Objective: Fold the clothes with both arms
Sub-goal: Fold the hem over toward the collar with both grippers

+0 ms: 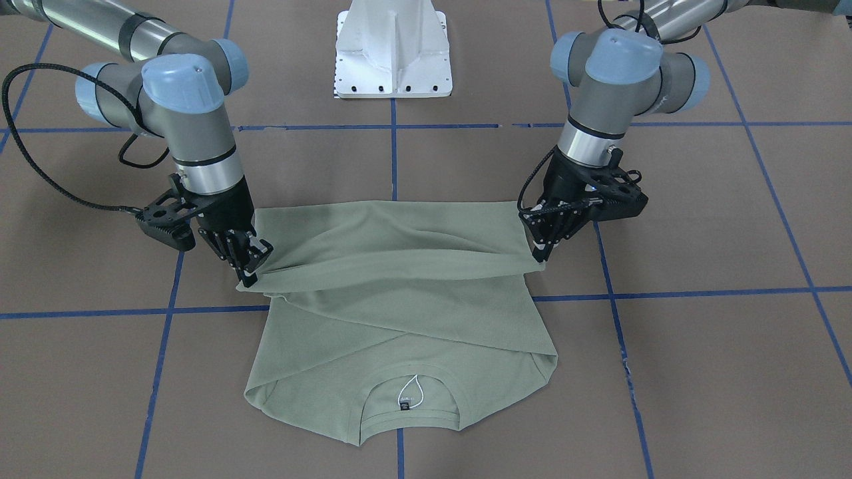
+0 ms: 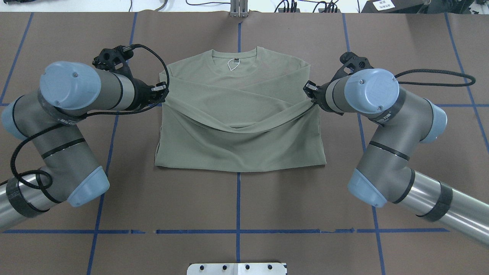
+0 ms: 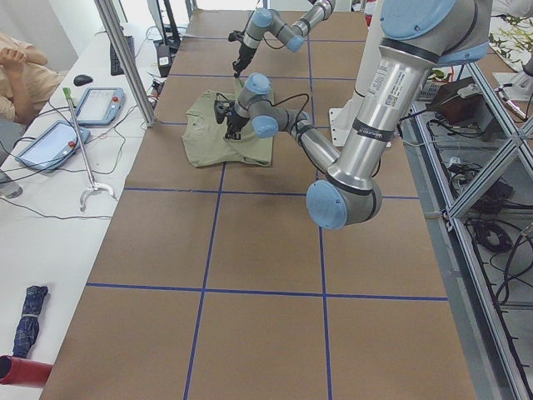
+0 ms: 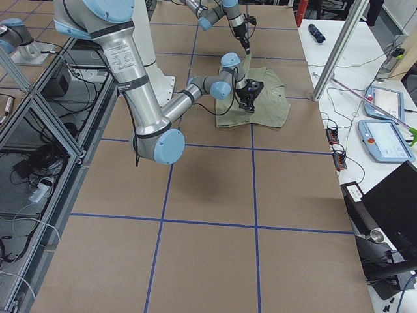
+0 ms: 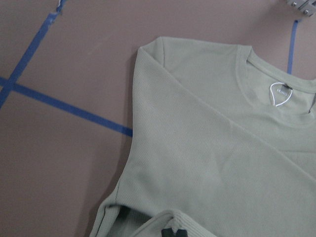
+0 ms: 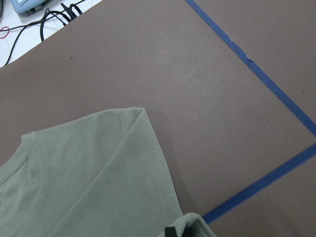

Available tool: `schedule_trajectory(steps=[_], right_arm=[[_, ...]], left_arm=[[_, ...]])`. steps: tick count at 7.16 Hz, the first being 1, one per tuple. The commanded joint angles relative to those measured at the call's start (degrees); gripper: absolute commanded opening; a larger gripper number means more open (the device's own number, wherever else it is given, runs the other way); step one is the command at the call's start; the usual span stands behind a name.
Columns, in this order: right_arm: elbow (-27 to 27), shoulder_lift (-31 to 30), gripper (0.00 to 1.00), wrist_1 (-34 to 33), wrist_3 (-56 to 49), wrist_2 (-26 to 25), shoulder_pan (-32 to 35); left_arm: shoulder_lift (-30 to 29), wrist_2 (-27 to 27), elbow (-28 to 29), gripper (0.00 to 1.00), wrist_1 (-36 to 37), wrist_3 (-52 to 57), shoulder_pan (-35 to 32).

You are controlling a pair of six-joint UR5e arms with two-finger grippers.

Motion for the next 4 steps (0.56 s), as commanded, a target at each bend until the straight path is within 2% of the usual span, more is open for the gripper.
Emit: schedule_trajectory(steps=[1, 3, 4], right_arm=[[-6.48, 4.27, 0.0, 0.24, -0.93, 0.83, 2.43], [-12.8, 8.05, 0.0, 0.5, -1.46, 0.65, 2.53], [-14.23, 8.42, 0.0, 0.5, -2.33, 0.57, 2.79]], left_arm=[[-0.45, 0.0, 5.05, 0.0, -4.72, 3.12, -3.37], [-2.81, 0.09, 10.5, 0.0, -8.16, 3.4, -3.9], [-4.04, 1.74, 13.23, 0.0, -9.83, 3.4, -4.0]])
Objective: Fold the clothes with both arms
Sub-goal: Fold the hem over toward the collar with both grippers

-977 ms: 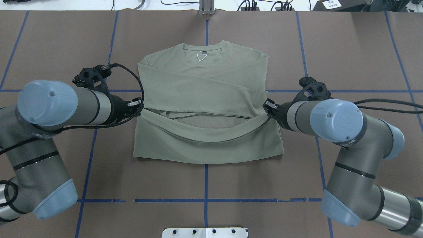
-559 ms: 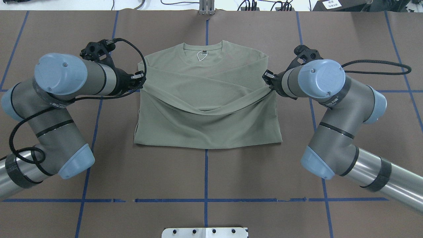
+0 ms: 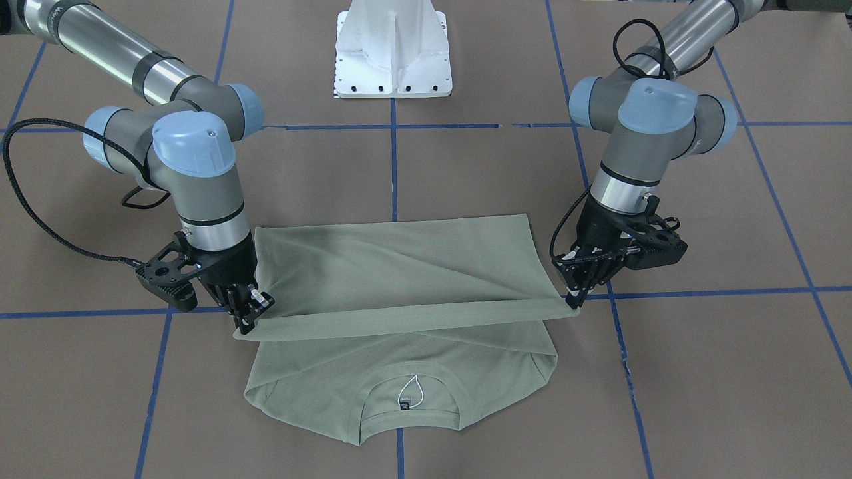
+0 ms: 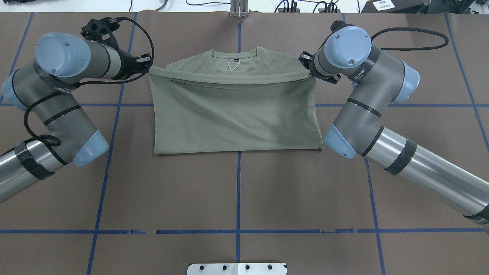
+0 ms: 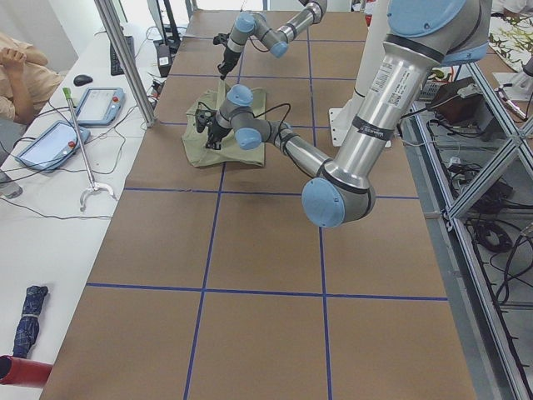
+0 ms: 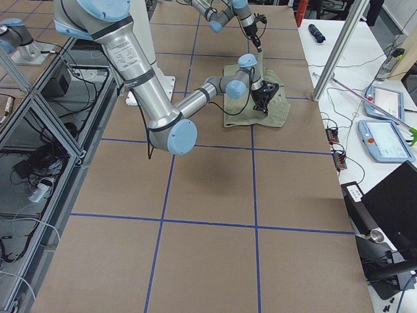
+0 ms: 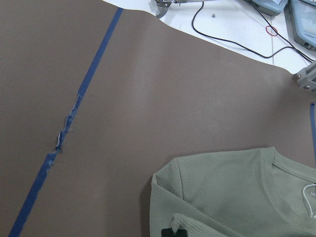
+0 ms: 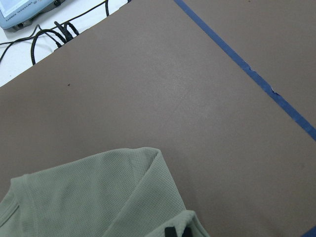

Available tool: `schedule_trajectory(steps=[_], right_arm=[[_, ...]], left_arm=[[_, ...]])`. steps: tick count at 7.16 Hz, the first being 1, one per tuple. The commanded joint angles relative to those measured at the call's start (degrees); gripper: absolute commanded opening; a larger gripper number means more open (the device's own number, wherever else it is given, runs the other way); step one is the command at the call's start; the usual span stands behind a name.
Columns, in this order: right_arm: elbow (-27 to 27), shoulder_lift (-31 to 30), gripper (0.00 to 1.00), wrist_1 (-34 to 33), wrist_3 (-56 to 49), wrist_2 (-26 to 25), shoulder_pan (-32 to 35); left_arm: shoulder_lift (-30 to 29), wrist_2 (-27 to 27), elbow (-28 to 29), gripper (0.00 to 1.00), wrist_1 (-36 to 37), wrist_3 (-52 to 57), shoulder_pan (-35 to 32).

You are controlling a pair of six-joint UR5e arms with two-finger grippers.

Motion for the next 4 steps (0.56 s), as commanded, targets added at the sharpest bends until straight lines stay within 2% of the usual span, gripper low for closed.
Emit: schedule_trajectory(steps=[1, 3, 4], right_arm=[[-4.72, 2.28, 0.0, 0.17, -0.95, -0.27, 0.18], [-6.66, 2.91, 0.0, 0.17, -1.04, -0.27, 0.09], [-8.5, 4.3, 0.0, 0.25, -1.04, -0.27, 0.18]], left_arm=[[-3.66, 2.13, 7.42, 0.0, -4.0, 0.09, -0.28], [-6.22, 2.23, 14.37, 0.0, -8.65, 0.0, -0.19], [-6.32, 2.23, 15.8, 0.0, -10.33, 0.0, -0.19]])
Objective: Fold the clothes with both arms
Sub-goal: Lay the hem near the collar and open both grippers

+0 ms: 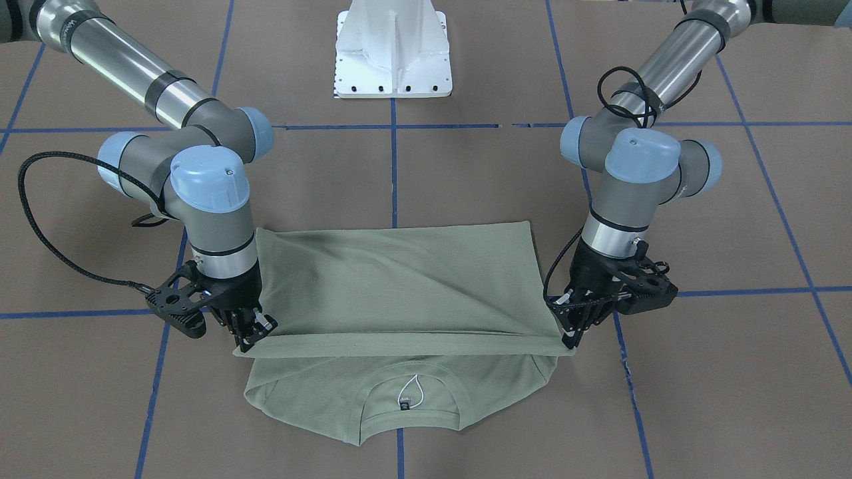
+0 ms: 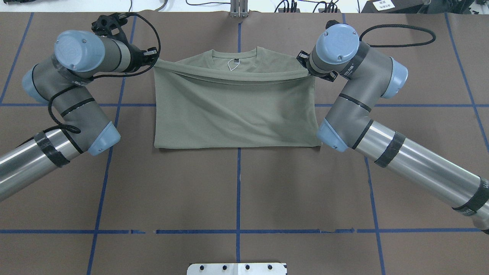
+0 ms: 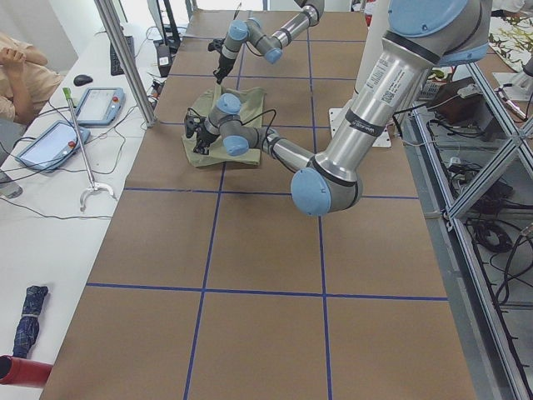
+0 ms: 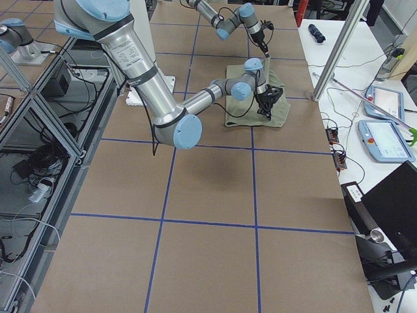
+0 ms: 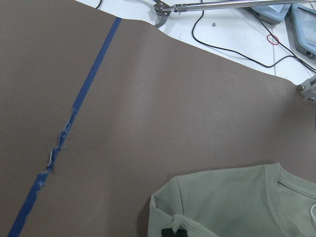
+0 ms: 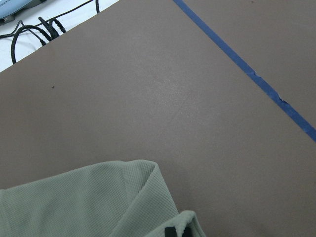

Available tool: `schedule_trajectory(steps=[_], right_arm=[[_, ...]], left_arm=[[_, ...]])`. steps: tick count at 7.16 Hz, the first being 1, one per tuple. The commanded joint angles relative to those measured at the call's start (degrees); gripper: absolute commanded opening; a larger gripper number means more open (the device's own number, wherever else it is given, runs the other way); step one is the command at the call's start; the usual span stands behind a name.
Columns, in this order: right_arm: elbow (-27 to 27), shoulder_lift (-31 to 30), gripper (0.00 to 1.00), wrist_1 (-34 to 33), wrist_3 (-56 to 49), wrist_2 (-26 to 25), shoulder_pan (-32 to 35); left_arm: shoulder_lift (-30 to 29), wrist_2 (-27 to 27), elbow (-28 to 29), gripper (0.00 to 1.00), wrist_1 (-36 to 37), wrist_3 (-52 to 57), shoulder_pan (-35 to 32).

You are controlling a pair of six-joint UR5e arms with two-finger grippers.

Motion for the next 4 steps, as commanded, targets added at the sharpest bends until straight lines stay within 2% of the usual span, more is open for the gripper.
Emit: schedule_trajectory(steps=[1, 4], right_arm=[[-3.98, 2.37, 0.0, 0.07, -0.84, -0.18, 0.14], [-7.41, 5.01, 0.0, 0.07, -2.25, -0.19, 1.37]], left_arm=[[-0.75, 0.09, 3.63, 0.0, -2.51, 0.08, 0.1], [-1.54, 0.79, 6.27, 0.0, -4.17, 0.17, 0.37]])
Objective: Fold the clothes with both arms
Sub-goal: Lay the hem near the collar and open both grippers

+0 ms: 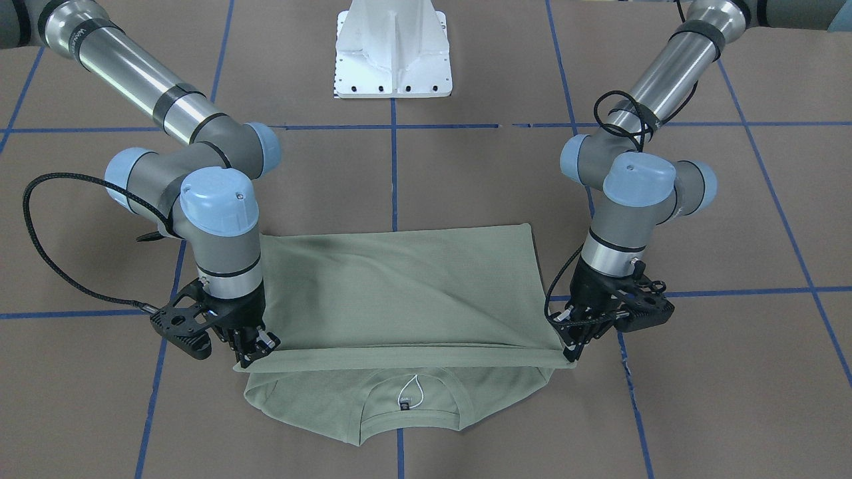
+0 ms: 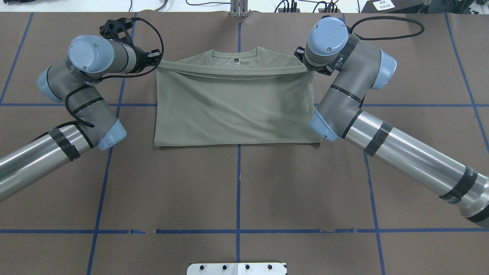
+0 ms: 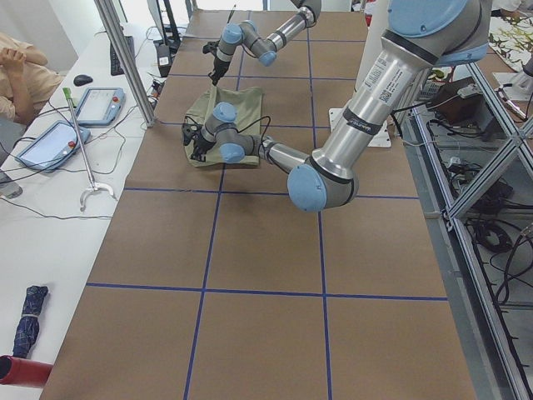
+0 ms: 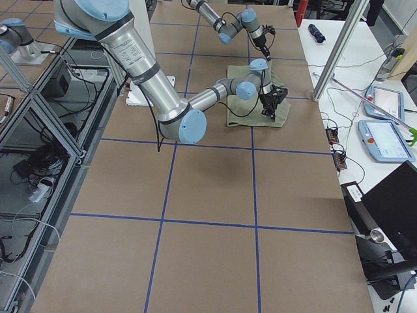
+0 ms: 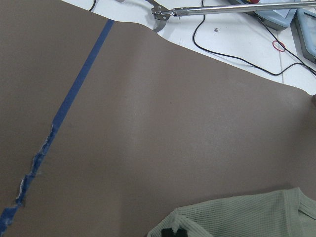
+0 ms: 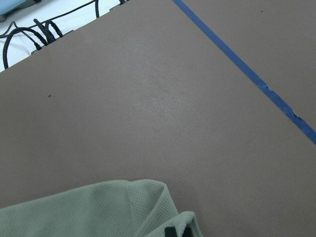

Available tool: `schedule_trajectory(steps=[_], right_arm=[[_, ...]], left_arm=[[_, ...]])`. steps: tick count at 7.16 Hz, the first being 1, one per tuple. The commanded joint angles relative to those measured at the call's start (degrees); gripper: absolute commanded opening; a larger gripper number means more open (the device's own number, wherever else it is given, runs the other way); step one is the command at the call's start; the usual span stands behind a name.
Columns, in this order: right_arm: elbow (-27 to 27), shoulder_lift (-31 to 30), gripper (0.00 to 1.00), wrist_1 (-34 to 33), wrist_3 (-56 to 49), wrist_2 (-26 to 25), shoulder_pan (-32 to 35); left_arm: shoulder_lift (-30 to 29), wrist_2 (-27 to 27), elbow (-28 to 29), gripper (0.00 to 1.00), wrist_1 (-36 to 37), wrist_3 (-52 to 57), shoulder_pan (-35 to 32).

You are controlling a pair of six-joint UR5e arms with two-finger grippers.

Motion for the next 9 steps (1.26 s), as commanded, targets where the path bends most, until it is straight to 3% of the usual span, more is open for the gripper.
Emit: schedule_trajectory(steps=[1, 6, 9], right_arm=[[-2.49, 1.75, 0.0, 0.0, -0.34, -0.01, 0.26], [-6.7, 4.74, 0.0, 0.09, -0.34, -1.33, 0.26], [-8.29, 4.75, 0.0, 1.13, -0.34, -1.41, 0.17]], left_arm=[[-0.27, 0.31, 1.05, 0.0, -0.87, 0.02, 0.16], [-0.53, 0.22, 0.96, 0.0, -1.23, 0.02, 0.07], [-0.18, 0.22, 1.05, 0.09, -1.31, 0.1, -0.02]])
